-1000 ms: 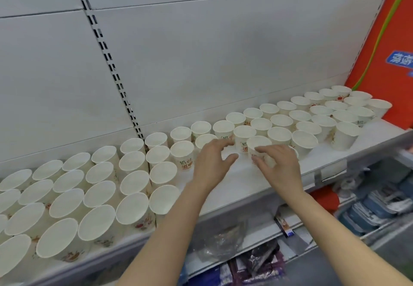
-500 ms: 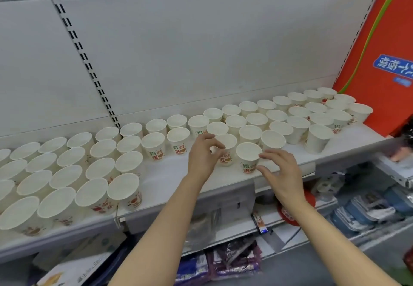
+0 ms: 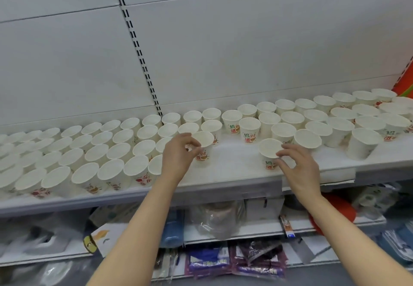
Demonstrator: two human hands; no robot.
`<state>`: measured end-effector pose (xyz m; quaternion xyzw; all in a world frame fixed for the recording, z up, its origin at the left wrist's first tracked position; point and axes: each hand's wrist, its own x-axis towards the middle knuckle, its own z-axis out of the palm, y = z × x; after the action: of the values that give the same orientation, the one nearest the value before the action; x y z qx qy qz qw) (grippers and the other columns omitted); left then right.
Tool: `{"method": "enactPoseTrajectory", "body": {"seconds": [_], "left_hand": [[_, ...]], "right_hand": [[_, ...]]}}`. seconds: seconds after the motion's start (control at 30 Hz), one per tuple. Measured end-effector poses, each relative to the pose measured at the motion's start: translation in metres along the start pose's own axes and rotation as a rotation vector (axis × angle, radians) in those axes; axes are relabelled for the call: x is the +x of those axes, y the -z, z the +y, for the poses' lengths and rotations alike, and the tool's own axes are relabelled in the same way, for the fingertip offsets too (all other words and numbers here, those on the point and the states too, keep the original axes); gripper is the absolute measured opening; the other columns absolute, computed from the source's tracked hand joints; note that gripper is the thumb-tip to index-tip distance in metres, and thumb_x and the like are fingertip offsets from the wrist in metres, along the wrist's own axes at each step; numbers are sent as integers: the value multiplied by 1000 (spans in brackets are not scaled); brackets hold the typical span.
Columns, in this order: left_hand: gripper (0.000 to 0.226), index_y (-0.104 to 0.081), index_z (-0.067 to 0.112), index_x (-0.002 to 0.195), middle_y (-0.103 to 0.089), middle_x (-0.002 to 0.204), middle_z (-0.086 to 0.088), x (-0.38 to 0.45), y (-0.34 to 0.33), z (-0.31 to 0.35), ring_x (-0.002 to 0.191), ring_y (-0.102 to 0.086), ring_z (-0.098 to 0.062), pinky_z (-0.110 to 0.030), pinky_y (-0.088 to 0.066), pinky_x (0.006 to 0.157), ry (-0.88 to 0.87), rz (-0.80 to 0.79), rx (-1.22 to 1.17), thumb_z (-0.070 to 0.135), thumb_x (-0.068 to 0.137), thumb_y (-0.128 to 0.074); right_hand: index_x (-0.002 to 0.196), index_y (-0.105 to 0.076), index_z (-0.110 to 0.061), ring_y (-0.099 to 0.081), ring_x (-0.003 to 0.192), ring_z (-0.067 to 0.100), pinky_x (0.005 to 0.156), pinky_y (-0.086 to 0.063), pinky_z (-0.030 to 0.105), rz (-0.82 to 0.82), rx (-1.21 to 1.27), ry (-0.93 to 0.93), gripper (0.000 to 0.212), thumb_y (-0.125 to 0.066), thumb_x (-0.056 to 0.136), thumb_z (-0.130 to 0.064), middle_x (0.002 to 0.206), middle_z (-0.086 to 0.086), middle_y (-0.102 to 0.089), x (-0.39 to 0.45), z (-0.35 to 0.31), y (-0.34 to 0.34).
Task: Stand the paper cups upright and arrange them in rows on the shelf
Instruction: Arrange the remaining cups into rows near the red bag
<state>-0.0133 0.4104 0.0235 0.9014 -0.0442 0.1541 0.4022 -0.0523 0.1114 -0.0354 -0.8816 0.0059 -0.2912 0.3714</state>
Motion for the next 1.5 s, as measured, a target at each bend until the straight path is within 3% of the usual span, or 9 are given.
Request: {"method": "enactPoseTrajectory", "body": {"seconds": [0.1, 0.2, 0.4, 0.5, 0.57, 0.7, 1.2, 1.37, 1.5], "left_hand": [[8, -74, 18, 79, -63, 97, 16, 0, 14, -10, 91, -56, -6, -30, -48, 81, -3, 10, 87, 23, 75, -80], [9, -74, 19, 81, -66, 111, 7, -1, 16, -10, 94, -54, -6, -23, -38, 76, 4, -31, 190, 25, 77, -79], [12, -74, 17, 85, -65, 114, 5, 5, 16, -14, 108, -57, -16, -27, -39, 75, 28, -70, 302, 27, 78, -76], [15, -74, 18, 88, -64, 120, 4, 7, 18, -18, 110, -57, -19, -33, -43, 86, 17, -97, 327, 29, 77, -77], [18, -75, 22, 89, -62, 125, 5, 11, 17, -20, 111, -56, -20, -36, -41, 94, -14, -113, 361, 31, 74, -78], [13, -74, 24, 90, -60, 128, 4, 16, 12, -23, 111, -56, -22, -36, -40, 95, -44, -151, 418, 28, 77, -74], [11, -74, 20, 91, -63, 125, 3, 23, 1, -39, 107, -59, -22, -36, -44, 90, -156, -148, 389, 22, 81, -70], [30, -74, 20, 101, -66, 120, 1, 26, -1, -26, 104, -61, -24, -36, -46, 87, -247, -50, 366, 32, 74, -79], [32, -72, 22, 106, -66, 120, 3, 33, -20, 0, 108, -58, -23, -37, -44, 90, -340, -53, 338, 33, 77, -77]], "right_hand": [[83, -71, -13, -57, 105, 22, 87, -39, 25, -40, -37, 96, 13, -80, 74, -13, 109, 1, -68, 3, -17, -13], [82, -71, -15, -59, 101, 24, 82, -40, 25, -90, -20, 160, 13, -80, 73, -14, 105, 0, -69, 9, -45, -38], [90, -68, -18, -52, 103, 17, 75, -42, 31, -244, -78, 160, 9, -71, 82, -22, 106, -7, -65, 19, -92, -84], [92, -68, -16, -50, 109, 20, 78, -40, 31, -280, -129, 132, 10, -69, 84, -22, 116, -5, -61, 23, -94, -95], [91, -68, -15, -48, 115, 21, 84, -40, 32, -265, -123, 110, 9, -70, 83, -20, 124, -2, -58, 24, -93, -100], [89, -67, -14, -48, 120, 22, 88, -42, 34, -258, -127, 106, 8, -70, 83, -18, 130, 1, -54, 28, -94, -105], [83, -68, -7, -59, 95, 32, 64, -50, 35, -105, -231, 238, 12, -74, 74, -1, 107, 8, -66, 27, -87, -120], [100, -70, -12, -60, 101, 28, 82, -49, 38, -49, -260, 328, 26, -76, 74, -12, 111, 5, -67, 23, -79, -106], [101, -70, -15, -56, 96, 24, 78, -46, 37, 75, -269, 339, 25, -71, 77, -22, 102, 0, -68, 26, -54, -73]]}}
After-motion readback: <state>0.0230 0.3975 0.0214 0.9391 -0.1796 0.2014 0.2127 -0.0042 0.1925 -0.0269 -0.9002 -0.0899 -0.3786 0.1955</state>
